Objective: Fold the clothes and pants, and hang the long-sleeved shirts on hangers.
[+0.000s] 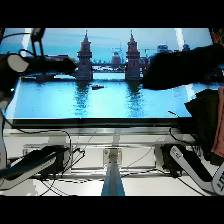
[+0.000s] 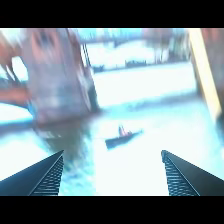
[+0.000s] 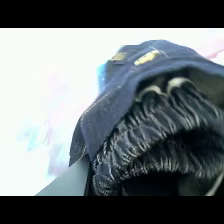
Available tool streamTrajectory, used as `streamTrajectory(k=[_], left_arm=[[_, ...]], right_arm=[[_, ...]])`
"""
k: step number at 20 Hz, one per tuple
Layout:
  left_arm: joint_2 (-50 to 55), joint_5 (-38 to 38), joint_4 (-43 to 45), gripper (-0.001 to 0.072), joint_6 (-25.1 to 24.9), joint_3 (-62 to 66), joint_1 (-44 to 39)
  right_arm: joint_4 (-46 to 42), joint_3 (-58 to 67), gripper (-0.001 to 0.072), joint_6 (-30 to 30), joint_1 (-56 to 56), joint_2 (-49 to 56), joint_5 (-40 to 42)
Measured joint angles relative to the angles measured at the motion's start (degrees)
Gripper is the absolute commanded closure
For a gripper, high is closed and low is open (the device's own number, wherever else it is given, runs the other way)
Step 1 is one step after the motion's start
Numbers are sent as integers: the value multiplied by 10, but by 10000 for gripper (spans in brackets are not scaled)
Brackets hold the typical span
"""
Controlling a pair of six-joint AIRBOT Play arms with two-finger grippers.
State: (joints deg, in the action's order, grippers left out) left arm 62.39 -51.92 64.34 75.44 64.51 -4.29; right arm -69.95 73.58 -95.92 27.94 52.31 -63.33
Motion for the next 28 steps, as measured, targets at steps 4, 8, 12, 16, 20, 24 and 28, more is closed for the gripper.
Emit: streamTrajectory(k=[4,8,12,16,20,24,28], left_arm=[[-50,5,2,11,0,5,3],[-63,9,1,10,0,7,4],[-67,9,-1,10,0,7,4],[-68,9,-1,10,0,7,5],[-68,9,-1,10,0,7,5],[-68,9,-1,10,1,7,5],[-68,9,-1,10,1,7,5]], right_arm=[[-128,43,684,-117,156,-93,-39],[-226,56,683,-205,322,-144,-140],[-253,60,10,-232,429,-156,-217],[-226,61,169,-222,459,-157,-254],[-150,61,684,-156,418,-142,-260],[-52,61,685,-47,270,-109,-265],[-14,61,684,39,57,-66,-266]])
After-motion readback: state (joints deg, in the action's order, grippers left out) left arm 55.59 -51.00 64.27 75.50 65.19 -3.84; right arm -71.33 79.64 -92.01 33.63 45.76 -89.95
